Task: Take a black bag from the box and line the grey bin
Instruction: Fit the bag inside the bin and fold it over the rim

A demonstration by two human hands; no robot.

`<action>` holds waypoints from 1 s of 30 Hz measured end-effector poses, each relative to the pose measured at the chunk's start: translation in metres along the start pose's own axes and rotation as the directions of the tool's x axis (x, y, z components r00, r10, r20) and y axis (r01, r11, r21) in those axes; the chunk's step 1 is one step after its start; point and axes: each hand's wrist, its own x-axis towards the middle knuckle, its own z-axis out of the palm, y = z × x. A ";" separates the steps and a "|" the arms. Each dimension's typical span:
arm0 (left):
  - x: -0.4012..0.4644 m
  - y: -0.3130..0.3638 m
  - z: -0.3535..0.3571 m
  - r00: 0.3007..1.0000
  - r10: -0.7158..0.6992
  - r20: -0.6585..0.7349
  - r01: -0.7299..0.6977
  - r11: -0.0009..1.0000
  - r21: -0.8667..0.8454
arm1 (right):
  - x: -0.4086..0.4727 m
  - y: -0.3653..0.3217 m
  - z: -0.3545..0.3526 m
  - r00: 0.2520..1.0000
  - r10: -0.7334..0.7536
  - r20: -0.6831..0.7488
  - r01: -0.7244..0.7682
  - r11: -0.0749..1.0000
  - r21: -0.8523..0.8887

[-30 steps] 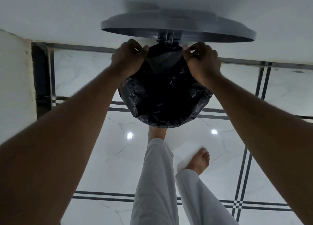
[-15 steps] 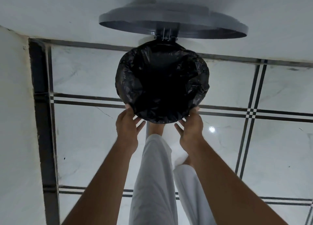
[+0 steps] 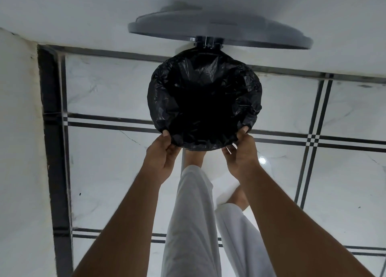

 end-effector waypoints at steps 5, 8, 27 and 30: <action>-0.002 0.003 0.003 1.000 -0.021 -0.008 0.021 0.999 0.035 | 0.003 -0.005 -0.001 1.000 0.013 0.005 -0.013 1.000 0.003; -0.003 0.005 0.001 0.999 -0.023 0.034 0.022 0.999 0.025 | 0.005 -0.006 -0.003 1.000 0.019 0.022 -0.020 1.000 0.006; 0.017 0.063 0.026 0.925 0.318 -0.210 -0.215 0.891 0.400 | 0.012 -0.033 0.009 0.943 -0.316 -0.107 0.267 0.907 -0.325; 0.024 0.067 0.024 0.940 0.245 -0.236 -0.129 0.898 0.420 | 0.018 -0.040 0.009 0.953 -0.267 -0.145 0.208 0.922 -0.327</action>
